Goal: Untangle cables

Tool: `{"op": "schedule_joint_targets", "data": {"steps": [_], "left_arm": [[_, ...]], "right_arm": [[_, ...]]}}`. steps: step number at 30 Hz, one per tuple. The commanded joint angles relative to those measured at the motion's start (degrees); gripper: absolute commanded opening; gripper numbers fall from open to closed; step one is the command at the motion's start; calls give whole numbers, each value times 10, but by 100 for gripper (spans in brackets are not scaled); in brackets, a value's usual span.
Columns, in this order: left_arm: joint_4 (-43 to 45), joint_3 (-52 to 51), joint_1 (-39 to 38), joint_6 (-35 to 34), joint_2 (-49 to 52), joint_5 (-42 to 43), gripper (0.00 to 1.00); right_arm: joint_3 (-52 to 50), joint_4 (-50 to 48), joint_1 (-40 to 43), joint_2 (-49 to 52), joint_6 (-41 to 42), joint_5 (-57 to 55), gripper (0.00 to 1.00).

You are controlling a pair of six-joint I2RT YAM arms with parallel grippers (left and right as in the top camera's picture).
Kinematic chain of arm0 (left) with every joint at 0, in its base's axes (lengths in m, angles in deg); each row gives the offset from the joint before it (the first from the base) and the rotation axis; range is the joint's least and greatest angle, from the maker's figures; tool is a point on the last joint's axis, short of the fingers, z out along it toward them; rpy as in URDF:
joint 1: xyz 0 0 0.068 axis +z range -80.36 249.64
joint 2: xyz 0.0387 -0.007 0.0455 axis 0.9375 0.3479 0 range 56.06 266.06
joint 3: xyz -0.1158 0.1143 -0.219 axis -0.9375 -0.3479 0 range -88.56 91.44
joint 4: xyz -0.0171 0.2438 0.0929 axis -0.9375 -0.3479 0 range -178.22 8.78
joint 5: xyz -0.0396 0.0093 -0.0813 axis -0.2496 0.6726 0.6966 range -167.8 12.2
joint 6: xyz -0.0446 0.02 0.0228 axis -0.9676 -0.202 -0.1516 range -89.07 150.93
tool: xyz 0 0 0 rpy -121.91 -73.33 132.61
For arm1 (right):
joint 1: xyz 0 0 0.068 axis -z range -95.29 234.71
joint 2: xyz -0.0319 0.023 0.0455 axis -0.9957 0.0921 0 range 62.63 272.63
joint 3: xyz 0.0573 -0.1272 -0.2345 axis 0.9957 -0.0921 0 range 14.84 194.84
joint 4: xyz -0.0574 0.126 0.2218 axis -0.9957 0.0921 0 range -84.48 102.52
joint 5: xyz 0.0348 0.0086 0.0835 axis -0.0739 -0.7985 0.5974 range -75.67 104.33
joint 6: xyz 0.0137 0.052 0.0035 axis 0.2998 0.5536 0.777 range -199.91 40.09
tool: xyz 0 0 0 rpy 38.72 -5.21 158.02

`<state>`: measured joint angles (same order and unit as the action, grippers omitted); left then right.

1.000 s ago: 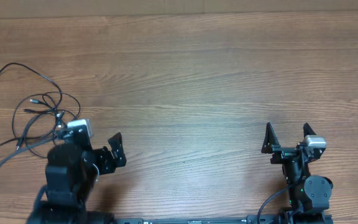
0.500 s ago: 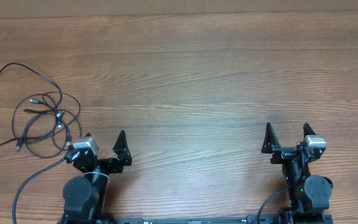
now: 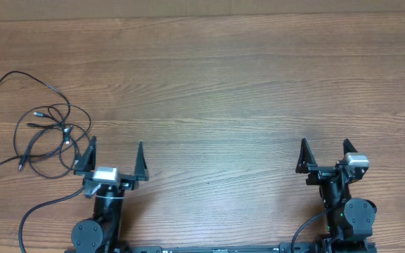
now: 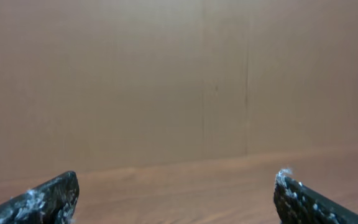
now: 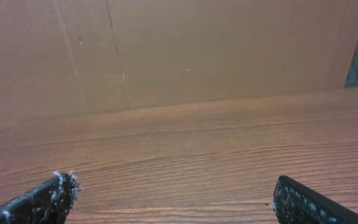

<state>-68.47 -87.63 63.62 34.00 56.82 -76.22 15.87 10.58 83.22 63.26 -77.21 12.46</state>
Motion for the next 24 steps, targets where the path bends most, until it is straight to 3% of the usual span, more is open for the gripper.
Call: {"op": "schedule_joint_targets", "data": {"steps": [1,6,24], "left_arm": [[-37,-7,1,62,-6,13,99],[-180,-7,1,60,-6,8,99],[-171,-7,4,59,-5,2,100]], "right_arm": [[-6,-4,3,-5,-4,1,100],[-6,-4,3,-5,-4,1,100],[-6,-4,3,-5,-4,1,100]]}}
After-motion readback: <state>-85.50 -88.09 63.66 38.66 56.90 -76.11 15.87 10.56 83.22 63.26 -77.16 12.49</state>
